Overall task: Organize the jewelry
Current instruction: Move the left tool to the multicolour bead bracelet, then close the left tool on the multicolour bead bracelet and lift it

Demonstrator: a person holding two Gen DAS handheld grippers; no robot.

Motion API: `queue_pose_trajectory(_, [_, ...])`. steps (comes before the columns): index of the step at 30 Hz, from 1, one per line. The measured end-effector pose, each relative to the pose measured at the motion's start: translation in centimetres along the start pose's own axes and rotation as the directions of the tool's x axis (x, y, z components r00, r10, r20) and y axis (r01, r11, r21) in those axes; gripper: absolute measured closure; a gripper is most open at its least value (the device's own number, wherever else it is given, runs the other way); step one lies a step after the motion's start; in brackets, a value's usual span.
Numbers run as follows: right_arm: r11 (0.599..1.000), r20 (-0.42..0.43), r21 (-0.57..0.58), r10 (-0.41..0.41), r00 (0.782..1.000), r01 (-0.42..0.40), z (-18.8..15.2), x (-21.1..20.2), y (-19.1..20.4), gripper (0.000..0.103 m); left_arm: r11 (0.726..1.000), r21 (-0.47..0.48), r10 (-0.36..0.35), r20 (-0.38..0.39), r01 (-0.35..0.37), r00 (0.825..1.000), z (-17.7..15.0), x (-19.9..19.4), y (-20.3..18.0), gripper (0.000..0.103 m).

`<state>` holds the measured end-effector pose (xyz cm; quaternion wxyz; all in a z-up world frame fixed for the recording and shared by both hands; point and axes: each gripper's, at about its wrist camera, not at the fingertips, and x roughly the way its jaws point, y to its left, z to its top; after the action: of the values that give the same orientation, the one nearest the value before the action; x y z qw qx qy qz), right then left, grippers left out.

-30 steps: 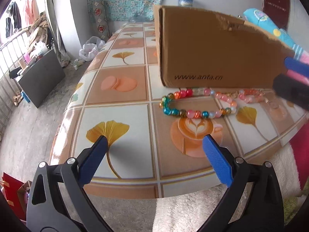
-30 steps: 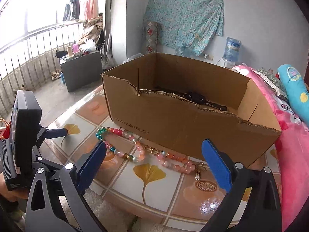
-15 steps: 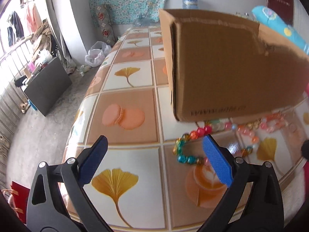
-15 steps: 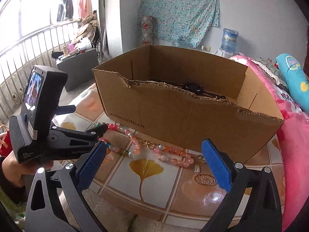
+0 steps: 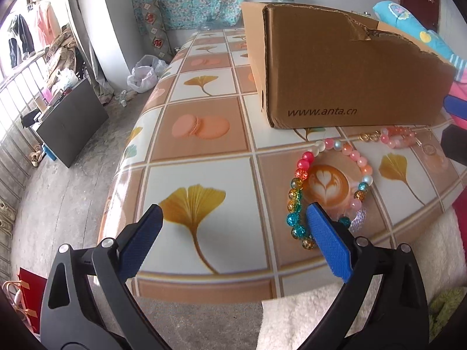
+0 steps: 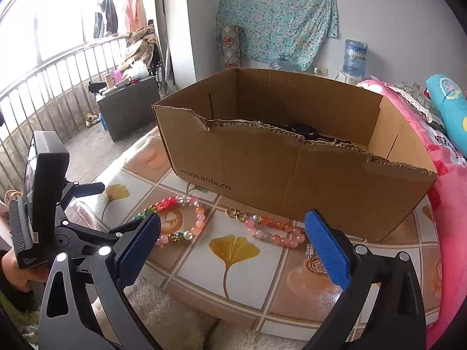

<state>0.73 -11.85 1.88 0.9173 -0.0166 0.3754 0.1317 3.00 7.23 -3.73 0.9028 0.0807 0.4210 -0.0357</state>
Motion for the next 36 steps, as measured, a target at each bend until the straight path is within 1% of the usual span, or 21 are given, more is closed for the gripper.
queue_pose_trajectory(1, [1.0,-0.007,0.003,0.012,1.0,-0.012,-0.1,0.0,0.1,0.007,1.0,-0.001,0.0,0.001,0.0,1.0,-0.2,-0.2,0.1,0.008])
queue_pose_trajectory(3, [0.999,-0.021,0.005,0.038,0.999,-0.038,-0.2,0.2,0.3,0.018,1.0,-0.003,0.002,0.008,-0.002,1.0,-0.6,-0.6,0.2,0.008])
queue_pose_trajectory(4, [0.998,-0.032,0.01,0.057,0.998,-0.056,-0.1,0.4,0.4,0.019,1.0,-0.001,0.003,0.014,-0.003,1.0,-0.7,-0.7,0.2,0.008])
queue_pose_trajectory(5, [0.997,-0.039,0.017,0.075,0.996,-0.074,0.0,0.6,0.5,0.023,1.0,0.001,0.003,0.023,-0.003,1.0,-0.8,-1.0,0.2,0.008])
queue_pose_trajectory(6, [0.995,-0.053,0.027,0.1,0.994,-0.099,0.1,0.8,0.5,0.028,1.0,0.0,-0.005,0.039,0.005,0.999,-0.9,-1.4,0.2,0.009])
queue_pose_trajectory(8, [0.991,-0.072,0.037,0.128,0.989,-0.125,0.0,1.3,0.7,0.033,0.999,-0.018,-0.043,0.07,0.044,0.997,-1.1,-2.1,0.4,0.01])
queue_pose_trajectory(9, [0.99,-0.087,0.039,0.141,0.986,-0.138,0.0,1.6,0.9,0.037,0.997,-0.034,-0.068,0.085,0.071,0.994,-1.1,-2.5,0.6,0.014])
queue_pose_trajectory(10, [0.988,-0.1,0.04,0.151,0.983,-0.148,-0.1,1.9,0.9,0.039,0.994,-0.048,-0.089,0.099,0.094,0.991,-1.0,-2.8,0.9,0.016])
queue_pose_trajectory(12, [0.985,-0.123,0.04,0.172,0.977,-0.168,-0.2,2.5,1.3,0.044,0.987,-0.072,-0.136,0.118,0.145,0.984,-0.8,-3.0,1.2,0.031])
queue_pose_trajectory(13, [0.984,-0.133,0.037,0.179,0.975,-0.176,-0.3,2.7,1.5,0.045,0.981,-0.085,-0.166,0.12,0.177,0.979,-0.8,-3.0,1.3,0.035])
queue_pose_trajectory(15, [0.982,-0.152,0.031,0.187,0.971,-0.184,-0.4,3.2,1.9,0.049,0.968,-0.101,-0.218,0.117,0.23,0.969,-0.7,-2.7,1.4,0.047])
queue_pose_trajectory(18, [0.983,-0.177,0.025,0.186,0.966,-0.184,-0.4,3.9,2.3,0.055,0.959,-0.1,-0.255,0.102,0.265,0.962,-0.5,-2.1,1.1,0.057])
queue_pose_trajectory(19, [0.982,-0.186,0.024,0.186,0.965,-0.185,-0.4,4.2,2.3,0.056,0.958,-0.097,-0.262,0.097,0.271,0.96,-0.4,-1.9,0.9,0.058])
queue_pose_trajectory(20, [0.982,-0.193,0.023,0.186,0.963,-0.185,-0.4,4.4,2.4,0.059,0.956,-0.095,-0.27,0.095,0.279,0.958,-0.4,-1.7,0.8,0.059])
queue_pose_trajectory(22, [0.984,-0.205,0.014,0.178,0.962,-0.179,-0.3,5.0,2.5,0.062,0.955,-0.091,-0.276,0.079,0.282,0.958,-0.3,-1.3,0.5,0.06])
queue_pose_trajectory(24, [0.984,-0.216,0.012,0.175,0.961,-0.177,-0.1,5.4,2.6,0.068,0.958,-0.08,-0.273,0.059,0.277,0.96,0.0,-0.7,0.1,0.066])
queue_pose_trajectory(27, [0.984,-0.233,0.008,0.172,0.957,-0.175,0.1,6.2,2.6,0.071,0.966,-0.057,-0.251,0.044,0.253,0.967,0.4,-0.3,-0.3,0.073])
queue_pose_trajectory(29, [0.984,-0.241,-0.004,0.173,0.955,-0.179,0.3,6.7,2.7,0.072,0.97,-0.046,-0.237,0.033,0.238,0.971,0.7,0.1,-0.5,0.076])
queue_pose_trajectory(34, [0.985,-0.259,-0.039,0.152,0.954,-0.167,0.5,7.8,3.5,0.074,0.978,-0.027,-0.207,0.022,0.208,0.978,1.1,0.4,-0.8,0.077])
queue_pose_trajectory(36, [0.986,-0.258,-0.051,0.14,0.956,-0.158,0.6,7.9,3.9,0.079,0.982,-0.013,-0.191,0.02,0.191,0.981,1.3,0.5,-1.1,0.077])
